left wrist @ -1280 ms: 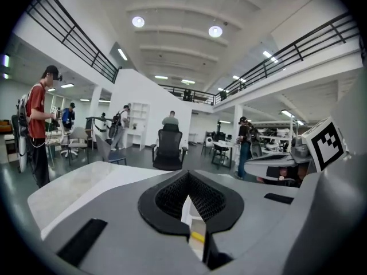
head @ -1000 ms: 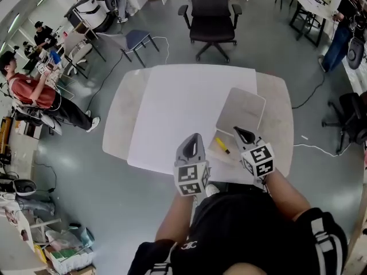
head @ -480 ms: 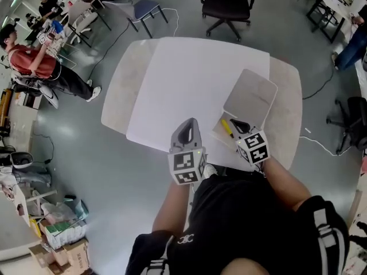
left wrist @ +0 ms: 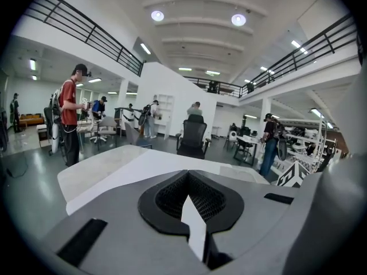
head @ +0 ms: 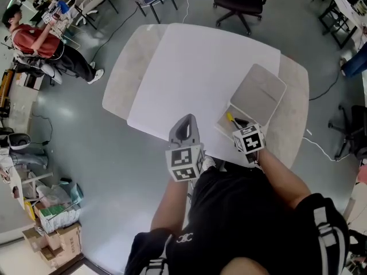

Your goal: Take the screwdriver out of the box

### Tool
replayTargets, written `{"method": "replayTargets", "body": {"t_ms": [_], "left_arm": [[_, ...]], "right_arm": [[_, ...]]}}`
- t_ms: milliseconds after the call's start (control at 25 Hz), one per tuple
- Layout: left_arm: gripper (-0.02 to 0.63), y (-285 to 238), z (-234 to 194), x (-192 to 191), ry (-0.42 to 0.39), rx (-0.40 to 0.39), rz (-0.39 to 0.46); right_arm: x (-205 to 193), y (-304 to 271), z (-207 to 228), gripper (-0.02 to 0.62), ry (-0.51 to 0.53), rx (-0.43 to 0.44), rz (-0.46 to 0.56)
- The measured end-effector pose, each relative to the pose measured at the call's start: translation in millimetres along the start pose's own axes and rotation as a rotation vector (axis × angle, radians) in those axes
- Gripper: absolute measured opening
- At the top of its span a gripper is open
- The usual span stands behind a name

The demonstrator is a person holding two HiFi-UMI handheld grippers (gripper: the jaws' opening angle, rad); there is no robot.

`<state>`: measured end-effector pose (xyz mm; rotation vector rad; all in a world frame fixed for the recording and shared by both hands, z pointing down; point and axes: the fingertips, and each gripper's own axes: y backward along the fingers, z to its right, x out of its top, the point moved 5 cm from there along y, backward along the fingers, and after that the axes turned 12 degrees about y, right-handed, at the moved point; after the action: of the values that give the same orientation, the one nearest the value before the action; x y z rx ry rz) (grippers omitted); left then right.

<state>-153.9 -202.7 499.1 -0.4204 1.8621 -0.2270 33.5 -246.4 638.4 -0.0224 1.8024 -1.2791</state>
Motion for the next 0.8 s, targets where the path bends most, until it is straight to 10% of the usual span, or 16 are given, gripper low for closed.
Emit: {"method": "replayTargets", "body": {"t_ms": [800], "left_arm": [[0.014, 2, -20, -9, 0.036, 0.100, -0.013]], "right_arm": [[-27, -57, -4, 0.083, -0.040, 0.127, -0.255]]}}
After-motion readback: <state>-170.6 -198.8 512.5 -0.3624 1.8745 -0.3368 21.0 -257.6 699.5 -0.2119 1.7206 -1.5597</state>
